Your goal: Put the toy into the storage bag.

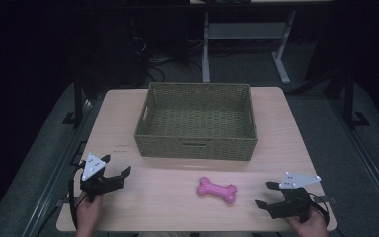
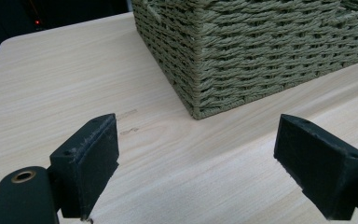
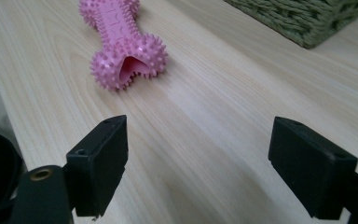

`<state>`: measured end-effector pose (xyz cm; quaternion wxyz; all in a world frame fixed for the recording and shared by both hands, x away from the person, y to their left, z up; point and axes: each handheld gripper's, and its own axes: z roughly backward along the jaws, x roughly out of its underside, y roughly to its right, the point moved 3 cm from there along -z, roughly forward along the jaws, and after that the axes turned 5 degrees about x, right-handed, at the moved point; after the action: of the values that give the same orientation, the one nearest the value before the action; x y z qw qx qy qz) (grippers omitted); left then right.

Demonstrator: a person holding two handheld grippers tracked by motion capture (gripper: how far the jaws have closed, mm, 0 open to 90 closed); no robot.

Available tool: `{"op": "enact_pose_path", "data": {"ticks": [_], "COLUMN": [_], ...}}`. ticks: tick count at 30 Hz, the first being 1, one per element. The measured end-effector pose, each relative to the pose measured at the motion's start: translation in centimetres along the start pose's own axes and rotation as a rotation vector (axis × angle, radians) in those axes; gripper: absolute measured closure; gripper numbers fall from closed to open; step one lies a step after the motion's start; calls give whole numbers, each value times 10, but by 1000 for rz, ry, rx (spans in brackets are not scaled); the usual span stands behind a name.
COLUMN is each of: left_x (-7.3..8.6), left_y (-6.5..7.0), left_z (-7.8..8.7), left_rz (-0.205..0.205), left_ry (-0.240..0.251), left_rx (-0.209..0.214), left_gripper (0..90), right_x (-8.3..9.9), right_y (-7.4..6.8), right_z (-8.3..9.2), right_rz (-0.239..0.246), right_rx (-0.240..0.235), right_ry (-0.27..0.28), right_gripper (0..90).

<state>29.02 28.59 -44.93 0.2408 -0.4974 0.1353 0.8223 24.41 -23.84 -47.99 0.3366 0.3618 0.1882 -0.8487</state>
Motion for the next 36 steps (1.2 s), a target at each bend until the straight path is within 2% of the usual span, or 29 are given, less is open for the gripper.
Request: {"op": "enact_pose_path", "data": {"ticks": [8, 16, 21, 30, 31, 36], "left_x": [-1, -1, -2, -2, -1, -1], "left_y": [1, 1, 1, 1, 1, -1], "left_z": [-3, -5, -6, -4, -4, -2], "left_rz": [1, -3, -12, -9, -10, -11], "left_ry": [-5, -7, -9, -2, -2, -3], "left_rx": [1, 4, 9, 8, 6, 3], "left_gripper": [133, 133, 133, 133, 133, 133], "right_x": [-16, -32, -40, -64, -69, -81], "right_y": [1, 2, -1, -13, -17, -24], "right_z": [-9, -11, -13, -20, -22, -23], "right_rz": [40, 70, 86, 151, 171, 202], "right_rx": [-49, -83, -82, -113, -118, -129], "right_ry": [-50, -77, -82, -109, -120, -122], "right_gripper": [179, 181, 180, 180, 180, 182]}}
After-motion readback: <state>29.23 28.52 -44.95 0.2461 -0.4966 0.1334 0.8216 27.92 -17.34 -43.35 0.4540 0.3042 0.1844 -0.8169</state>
